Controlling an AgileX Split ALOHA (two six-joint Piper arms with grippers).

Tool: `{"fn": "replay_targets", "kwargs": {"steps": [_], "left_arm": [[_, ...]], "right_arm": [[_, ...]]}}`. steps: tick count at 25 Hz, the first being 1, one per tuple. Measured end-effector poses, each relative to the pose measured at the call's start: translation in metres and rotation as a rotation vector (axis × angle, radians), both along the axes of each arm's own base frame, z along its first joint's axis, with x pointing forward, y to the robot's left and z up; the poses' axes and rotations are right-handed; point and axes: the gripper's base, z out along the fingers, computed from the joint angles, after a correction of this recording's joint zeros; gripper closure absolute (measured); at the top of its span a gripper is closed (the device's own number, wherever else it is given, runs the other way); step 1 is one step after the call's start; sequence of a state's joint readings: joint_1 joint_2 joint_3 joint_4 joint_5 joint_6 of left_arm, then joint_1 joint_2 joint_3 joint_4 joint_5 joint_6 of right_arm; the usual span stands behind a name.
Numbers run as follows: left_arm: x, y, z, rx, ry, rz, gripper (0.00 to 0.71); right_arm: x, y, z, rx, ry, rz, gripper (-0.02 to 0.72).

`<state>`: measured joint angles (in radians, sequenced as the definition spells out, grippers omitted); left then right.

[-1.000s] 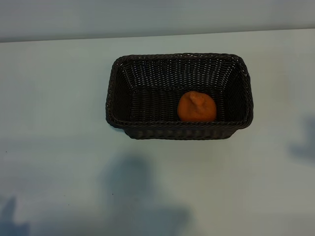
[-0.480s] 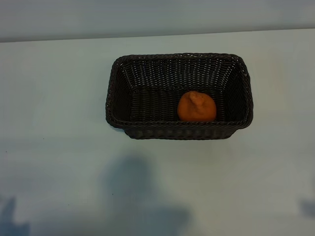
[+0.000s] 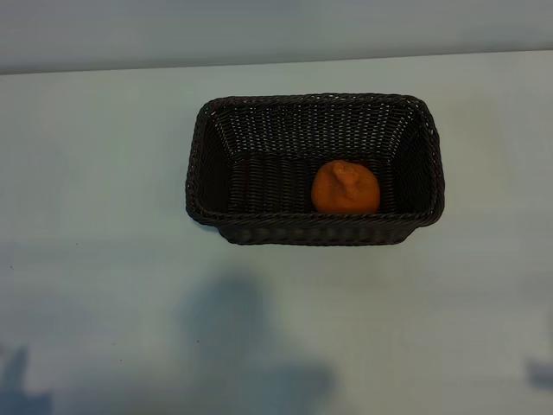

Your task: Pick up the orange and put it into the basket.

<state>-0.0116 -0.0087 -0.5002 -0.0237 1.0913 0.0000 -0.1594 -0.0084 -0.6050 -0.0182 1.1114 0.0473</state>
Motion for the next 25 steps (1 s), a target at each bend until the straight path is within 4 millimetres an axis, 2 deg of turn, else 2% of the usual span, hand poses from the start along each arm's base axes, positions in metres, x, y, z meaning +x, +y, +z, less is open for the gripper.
{"fn": "replay_targets", "kwargs": {"steps": [12, 17, 25], "left_arm": [[0.000, 0.000, 0.000, 0.000, 0.000, 0.000, 0.118], [0.000, 0.000, 0.000, 0.000, 0.000, 0.000, 0.118], [0.000, 0.000, 0.000, 0.000, 0.000, 0.000, 0.118]], "right_arm": [[-0.001, 0.000, -0.006, 0.011, 0.057, 0.000, 0.138], [0.007, 0.002, -0.024, 0.035, 0.140, 0.026, 0.138], [0.011, 0.006, -0.024, 0.029, 0.102, 0.083, 0.141]]}}
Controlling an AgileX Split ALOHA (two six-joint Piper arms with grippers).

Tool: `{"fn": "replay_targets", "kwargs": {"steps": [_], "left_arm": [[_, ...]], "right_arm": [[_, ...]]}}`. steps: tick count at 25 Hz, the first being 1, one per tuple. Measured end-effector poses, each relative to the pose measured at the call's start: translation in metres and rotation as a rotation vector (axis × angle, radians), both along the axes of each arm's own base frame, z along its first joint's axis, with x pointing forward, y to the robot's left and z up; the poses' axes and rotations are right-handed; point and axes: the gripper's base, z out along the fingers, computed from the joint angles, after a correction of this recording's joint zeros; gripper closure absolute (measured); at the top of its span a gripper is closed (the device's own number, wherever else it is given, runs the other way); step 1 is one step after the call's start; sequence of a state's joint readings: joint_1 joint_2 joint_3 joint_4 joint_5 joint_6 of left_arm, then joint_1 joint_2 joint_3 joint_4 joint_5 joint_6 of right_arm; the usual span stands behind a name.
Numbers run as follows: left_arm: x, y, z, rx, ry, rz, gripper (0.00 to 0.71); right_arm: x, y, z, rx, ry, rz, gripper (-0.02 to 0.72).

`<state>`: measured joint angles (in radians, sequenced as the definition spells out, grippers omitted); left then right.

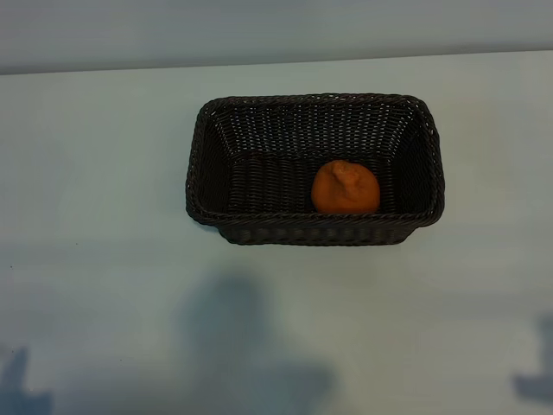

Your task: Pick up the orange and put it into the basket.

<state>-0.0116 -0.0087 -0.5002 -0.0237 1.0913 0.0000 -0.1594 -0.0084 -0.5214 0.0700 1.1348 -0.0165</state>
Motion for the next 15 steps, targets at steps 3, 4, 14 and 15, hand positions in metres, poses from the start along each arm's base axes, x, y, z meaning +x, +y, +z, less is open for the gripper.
{"fn": "replay_targets", "kwargs": {"steps": [3, 4, 14, 15], "left_arm": [[0.0000, 0.0000, 0.0000, 0.000, 0.000, 0.000, 0.118], [0.0000, 0.0000, 0.0000, 0.000, 0.000, 0.000, 0.118], [0.0000, 0.0000, 0.0000, 0.000, 0.000, 0.000, 0.118], [0.0000, 0.0000, 0.0000, -0.005, 0.000, 0.003, 0.118]], "right_arm": [[0.0049, -0.0007, -0.0038, -0.001, -0.016, 0.001, 0.141], [0.0059, -0.0007, -0.0050, 0.000, -0.017, 0.001, 0.141], [0.0066, -0.0007, -0.0039, 0.000, -0.032, 0.001, 0.142], [0.0066, -0.0007, -0.0039, 0.000, -0.032, 0.001, 0.142]]}}
